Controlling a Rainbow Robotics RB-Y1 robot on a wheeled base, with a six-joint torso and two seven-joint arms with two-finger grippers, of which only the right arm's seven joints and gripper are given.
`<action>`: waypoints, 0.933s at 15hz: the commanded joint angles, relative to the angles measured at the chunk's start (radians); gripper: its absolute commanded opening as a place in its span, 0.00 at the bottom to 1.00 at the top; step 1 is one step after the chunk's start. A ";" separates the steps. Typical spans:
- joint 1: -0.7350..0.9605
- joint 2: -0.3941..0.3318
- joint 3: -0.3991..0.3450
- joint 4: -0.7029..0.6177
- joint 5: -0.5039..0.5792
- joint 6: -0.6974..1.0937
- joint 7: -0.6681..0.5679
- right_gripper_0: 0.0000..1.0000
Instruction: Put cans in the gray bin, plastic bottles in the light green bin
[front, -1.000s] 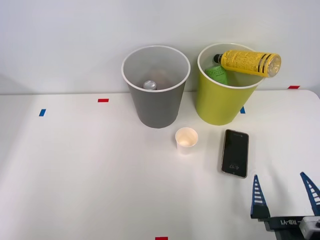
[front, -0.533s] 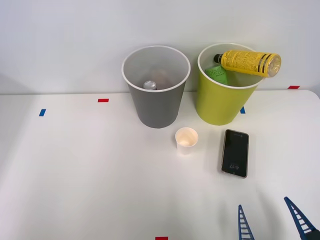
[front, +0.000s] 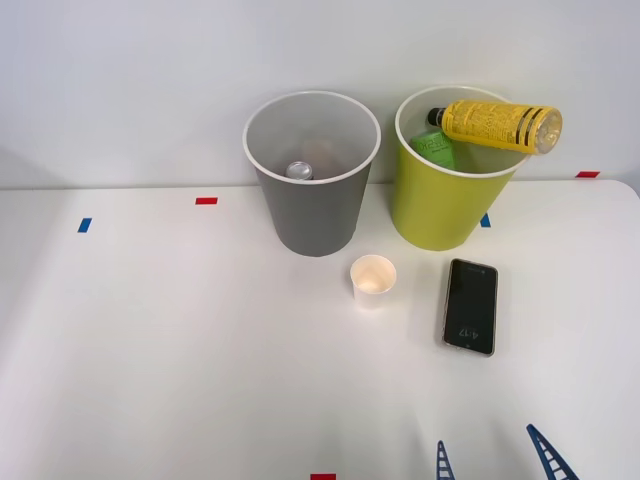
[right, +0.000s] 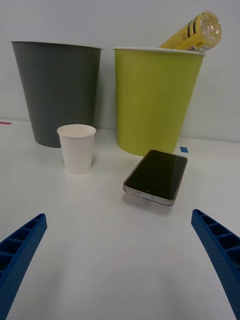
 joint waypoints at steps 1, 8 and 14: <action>0.004 0.006 -0.001 0.000 0.000 -0.002 -0.007 1.00; 0.004 0.007 -0.002 0.000 -0.002 -0.002 -0.007 1.00; 0.004 0.007 -0.002 0.000 -0.002 -0.002 -0.007 1.00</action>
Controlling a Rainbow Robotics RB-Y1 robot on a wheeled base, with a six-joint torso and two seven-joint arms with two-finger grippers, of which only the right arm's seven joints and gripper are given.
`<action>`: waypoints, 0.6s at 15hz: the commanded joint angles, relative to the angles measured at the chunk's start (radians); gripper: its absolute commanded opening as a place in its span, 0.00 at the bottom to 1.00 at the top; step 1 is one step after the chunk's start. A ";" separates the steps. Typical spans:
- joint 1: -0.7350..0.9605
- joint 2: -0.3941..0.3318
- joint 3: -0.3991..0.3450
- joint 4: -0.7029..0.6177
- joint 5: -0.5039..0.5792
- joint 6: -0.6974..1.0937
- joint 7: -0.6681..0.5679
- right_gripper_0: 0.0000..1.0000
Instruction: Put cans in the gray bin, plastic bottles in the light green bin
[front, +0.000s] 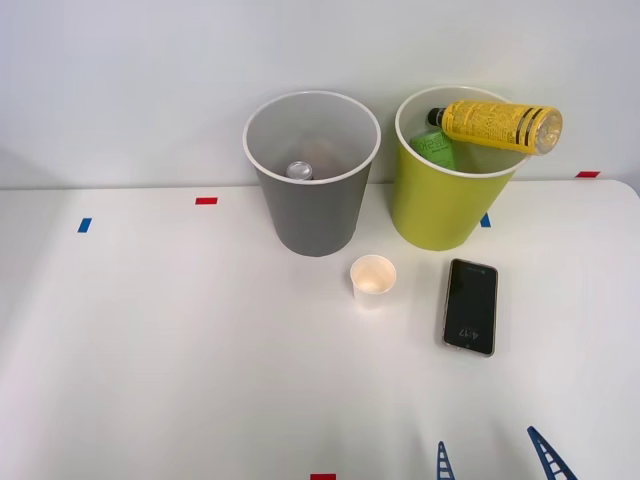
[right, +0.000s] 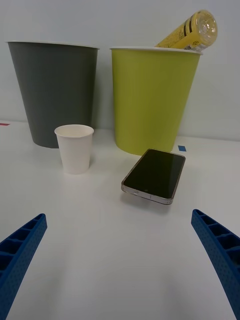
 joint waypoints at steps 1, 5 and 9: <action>0.000 0.000 0.000 0.000 0.000 0.000 0.000 1.00; 0.000 0.000 0.000 0.000 0.000 0.000 0.000 1.00; 0.000 0.000 0.000 0.000 0.000 0.000 0.000 1.00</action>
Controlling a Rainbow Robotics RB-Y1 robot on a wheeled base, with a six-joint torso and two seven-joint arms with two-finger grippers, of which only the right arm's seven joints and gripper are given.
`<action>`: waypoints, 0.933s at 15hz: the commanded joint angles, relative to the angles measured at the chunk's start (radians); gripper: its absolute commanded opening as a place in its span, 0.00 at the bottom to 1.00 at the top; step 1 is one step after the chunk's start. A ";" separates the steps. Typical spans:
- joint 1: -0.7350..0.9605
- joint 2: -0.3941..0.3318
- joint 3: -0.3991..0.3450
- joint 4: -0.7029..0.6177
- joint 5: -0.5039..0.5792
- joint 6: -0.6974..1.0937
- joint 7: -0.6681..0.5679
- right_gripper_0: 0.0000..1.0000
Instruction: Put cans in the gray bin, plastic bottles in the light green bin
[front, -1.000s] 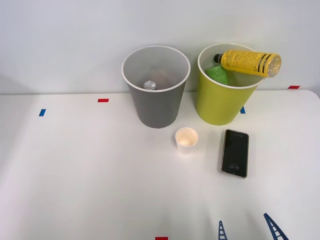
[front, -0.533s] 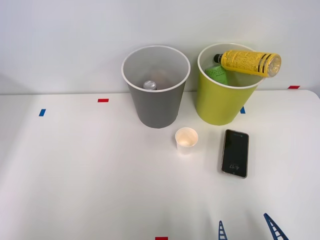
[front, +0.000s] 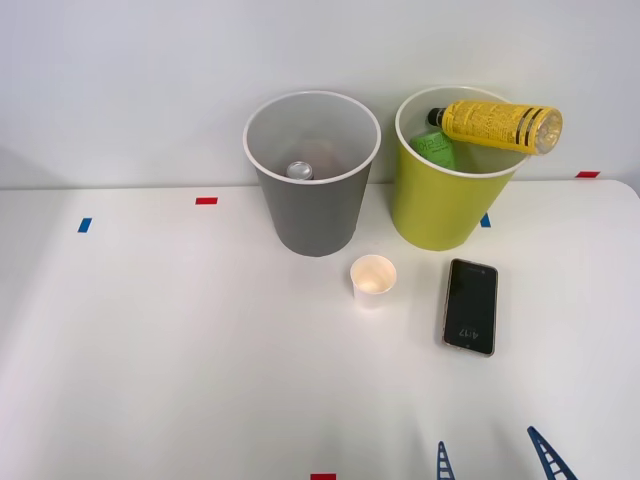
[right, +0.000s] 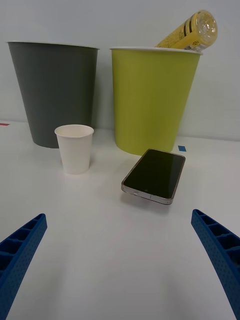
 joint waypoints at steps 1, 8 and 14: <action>0.000 0.000 0.000 0.000 0.000 0.000 0.000 1.00; 0.000 0.000 0.000 0.000 0.000 0.000 0.000 1.00; 0.000 0.000 0.000 0.000 0.000 0.000 0.000 1.00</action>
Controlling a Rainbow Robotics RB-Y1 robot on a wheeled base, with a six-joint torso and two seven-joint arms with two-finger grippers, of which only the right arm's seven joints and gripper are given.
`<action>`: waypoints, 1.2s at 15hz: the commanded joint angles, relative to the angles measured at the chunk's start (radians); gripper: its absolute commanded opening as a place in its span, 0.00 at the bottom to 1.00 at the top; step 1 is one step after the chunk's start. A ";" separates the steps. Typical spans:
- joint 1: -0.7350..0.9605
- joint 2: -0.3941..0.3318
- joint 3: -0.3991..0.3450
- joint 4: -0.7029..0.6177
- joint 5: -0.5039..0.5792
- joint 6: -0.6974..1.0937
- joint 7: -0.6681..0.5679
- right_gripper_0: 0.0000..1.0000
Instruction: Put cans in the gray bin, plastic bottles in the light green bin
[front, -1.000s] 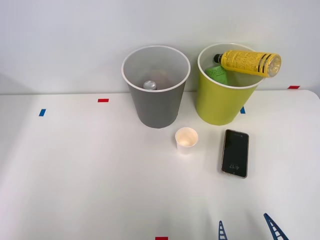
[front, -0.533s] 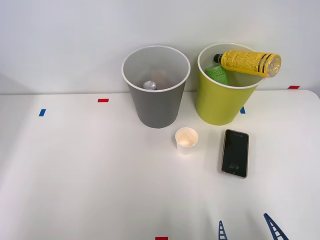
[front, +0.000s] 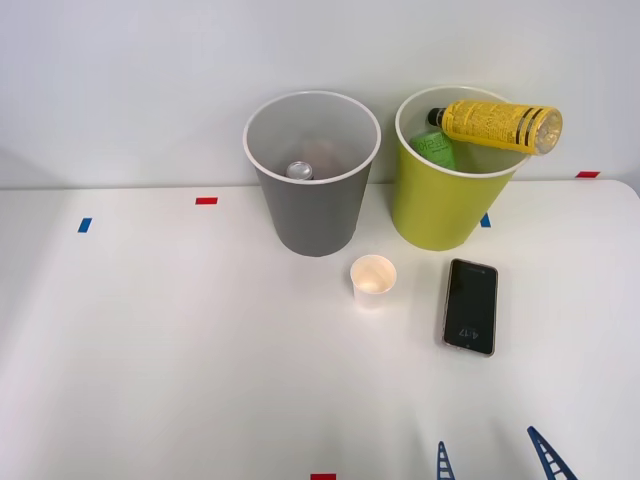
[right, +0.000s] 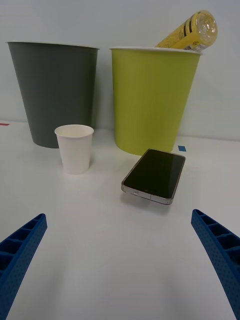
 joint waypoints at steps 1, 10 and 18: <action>0.000 0.000 0.000 0.000 0.000 0.000 0.000 1.00; 0.000 0.000 0.000 0.000 0.000 0.000 0.000 1.00; 0.000 0.000 0.000 0.000 0.000 0.000 0.000 1.00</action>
